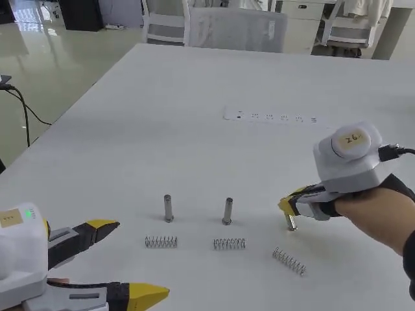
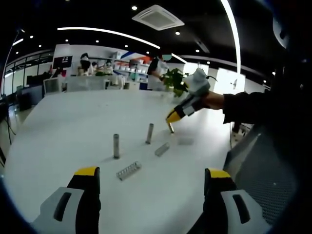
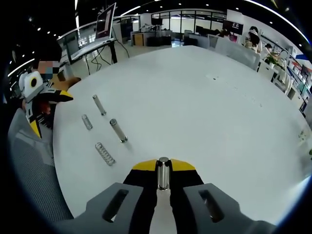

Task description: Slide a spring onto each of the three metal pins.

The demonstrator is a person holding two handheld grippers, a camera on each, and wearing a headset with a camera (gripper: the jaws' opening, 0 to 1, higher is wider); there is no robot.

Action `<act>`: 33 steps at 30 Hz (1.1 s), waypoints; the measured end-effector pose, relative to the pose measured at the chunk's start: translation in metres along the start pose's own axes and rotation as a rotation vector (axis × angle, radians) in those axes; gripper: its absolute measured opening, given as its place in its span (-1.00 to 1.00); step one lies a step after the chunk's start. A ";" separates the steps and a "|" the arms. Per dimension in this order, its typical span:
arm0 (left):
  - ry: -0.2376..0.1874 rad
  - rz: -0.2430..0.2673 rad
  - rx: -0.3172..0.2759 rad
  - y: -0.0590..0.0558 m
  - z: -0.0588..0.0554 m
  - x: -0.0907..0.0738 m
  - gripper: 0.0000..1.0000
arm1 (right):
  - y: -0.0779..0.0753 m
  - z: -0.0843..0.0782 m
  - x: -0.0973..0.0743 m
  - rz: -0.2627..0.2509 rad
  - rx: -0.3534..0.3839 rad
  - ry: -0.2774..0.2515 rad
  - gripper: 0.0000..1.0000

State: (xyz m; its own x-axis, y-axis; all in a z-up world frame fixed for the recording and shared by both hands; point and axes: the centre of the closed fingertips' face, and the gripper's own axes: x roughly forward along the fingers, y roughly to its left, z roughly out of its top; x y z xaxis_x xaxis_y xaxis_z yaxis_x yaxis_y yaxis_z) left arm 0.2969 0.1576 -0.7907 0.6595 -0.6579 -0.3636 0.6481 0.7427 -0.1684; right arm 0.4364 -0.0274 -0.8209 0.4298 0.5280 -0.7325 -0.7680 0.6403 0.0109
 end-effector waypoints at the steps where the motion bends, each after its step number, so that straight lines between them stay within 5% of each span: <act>1: 0.002 0.000 0.001 0.000 0.000 0.000 0.69 | 0.000 0.000 0.000 0.000 0.000 0.000 -0.90; 33: 0.008 -0.006 0.002 -0.001 -0.002 0.000 0.68 | 0.005 -0.001 -0.009 -0.003 0.015 -0.026 -0.89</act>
State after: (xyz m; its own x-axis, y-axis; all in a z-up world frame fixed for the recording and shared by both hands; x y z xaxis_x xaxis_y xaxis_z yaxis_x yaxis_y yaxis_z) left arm 0.2950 0.1572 -0.7921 0.6524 -0.6612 -0.3702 0.6528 0.7385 -0.1685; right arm 0.4282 -0.0303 -0.8149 0.4442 0.5406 -0.7144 -0.7600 0.6497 0.0190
